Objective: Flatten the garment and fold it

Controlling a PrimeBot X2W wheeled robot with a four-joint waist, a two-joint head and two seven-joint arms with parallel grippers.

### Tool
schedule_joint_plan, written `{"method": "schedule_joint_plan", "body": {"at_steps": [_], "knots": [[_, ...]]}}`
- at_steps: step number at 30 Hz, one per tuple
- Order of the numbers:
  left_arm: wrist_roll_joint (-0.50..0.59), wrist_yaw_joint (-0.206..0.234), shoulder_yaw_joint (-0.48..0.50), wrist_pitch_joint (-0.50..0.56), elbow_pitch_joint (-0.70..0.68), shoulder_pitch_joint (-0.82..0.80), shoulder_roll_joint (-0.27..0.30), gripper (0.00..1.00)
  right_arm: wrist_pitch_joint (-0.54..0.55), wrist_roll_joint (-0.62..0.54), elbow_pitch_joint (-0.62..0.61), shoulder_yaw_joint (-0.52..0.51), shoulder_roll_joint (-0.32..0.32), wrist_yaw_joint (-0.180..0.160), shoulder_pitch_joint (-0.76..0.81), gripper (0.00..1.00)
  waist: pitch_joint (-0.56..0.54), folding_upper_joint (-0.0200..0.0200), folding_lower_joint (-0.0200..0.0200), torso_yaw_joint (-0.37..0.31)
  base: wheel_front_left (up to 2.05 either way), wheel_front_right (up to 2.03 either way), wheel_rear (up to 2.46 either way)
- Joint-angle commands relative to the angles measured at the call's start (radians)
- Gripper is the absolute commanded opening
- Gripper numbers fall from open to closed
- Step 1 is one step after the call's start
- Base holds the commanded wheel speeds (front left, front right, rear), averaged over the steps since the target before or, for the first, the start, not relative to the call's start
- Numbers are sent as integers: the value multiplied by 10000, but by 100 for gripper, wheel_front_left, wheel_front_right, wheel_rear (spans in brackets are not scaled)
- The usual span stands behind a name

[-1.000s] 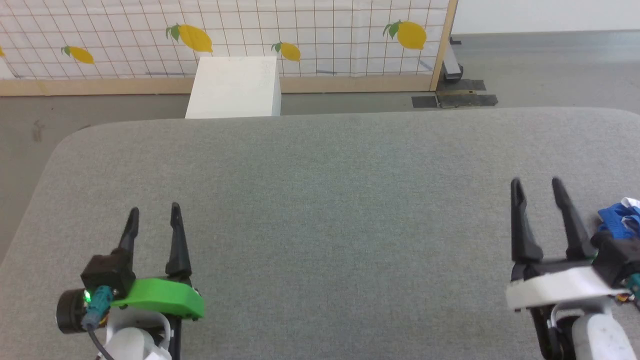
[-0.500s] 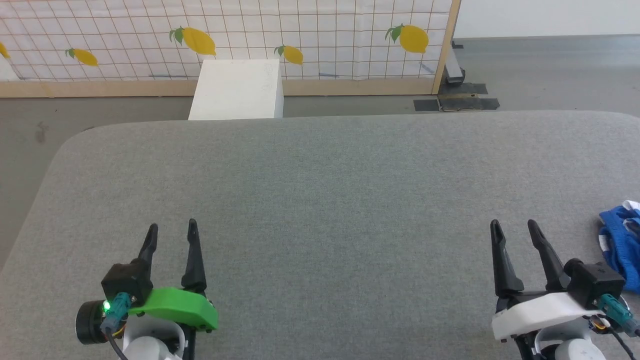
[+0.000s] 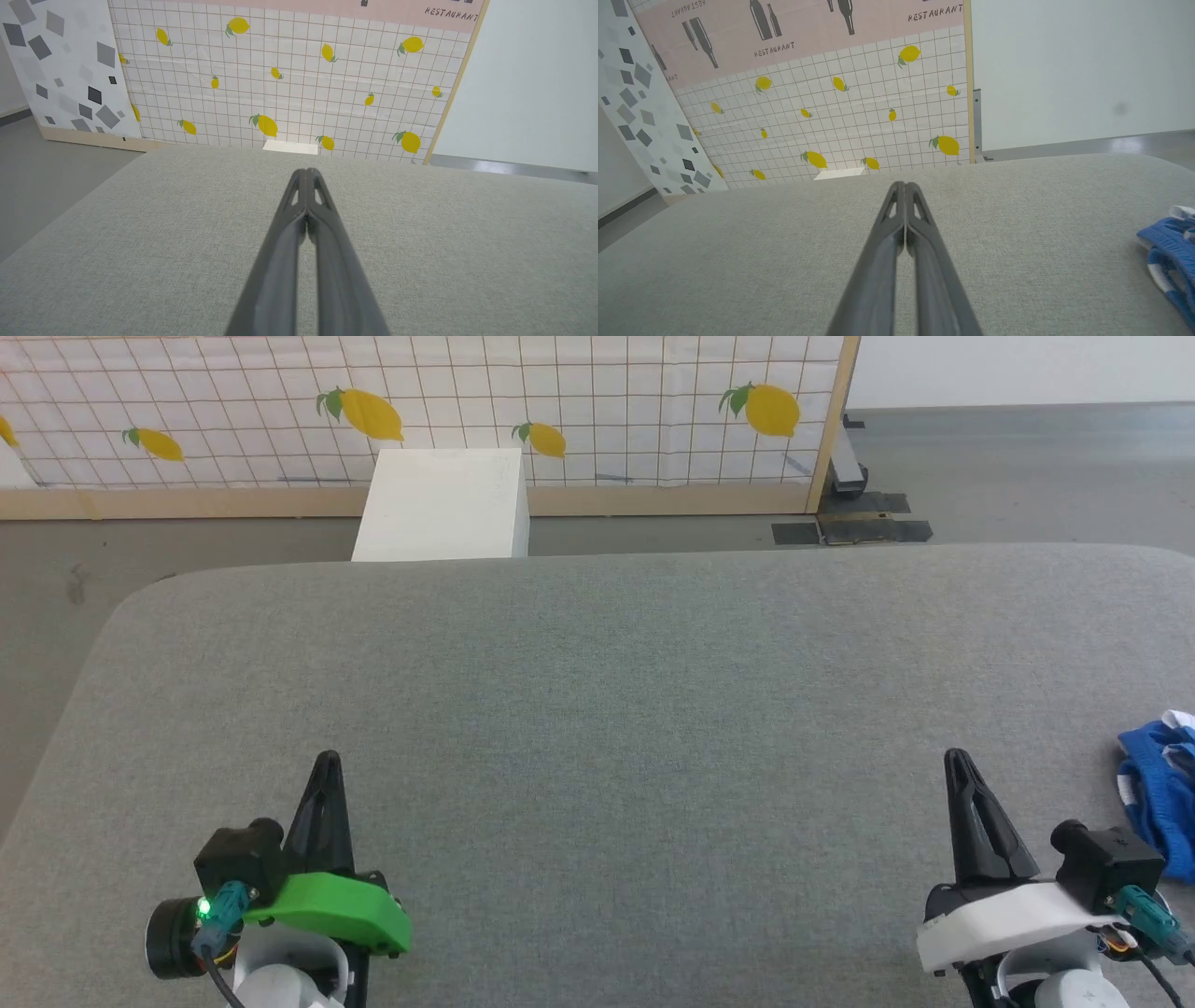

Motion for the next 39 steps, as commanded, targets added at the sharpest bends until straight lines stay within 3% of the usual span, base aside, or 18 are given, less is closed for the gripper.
{"method": "schedule_joint_plan", "body": {"at_steps": [1, 39], "knots": [[83, 0, 1, 48, -67, 34, -16, 0, 28, -74, -58, 15, 2, -1, 11, 0, 1, 0, 1, 3, 0, 0, 0], [711, -2, 67, 820, -723, 284, -138, 0, 765, -712, -629, 116, 5, -5, 92, 0, 1, 0, 1, 58, 0, 0, 0]]}}
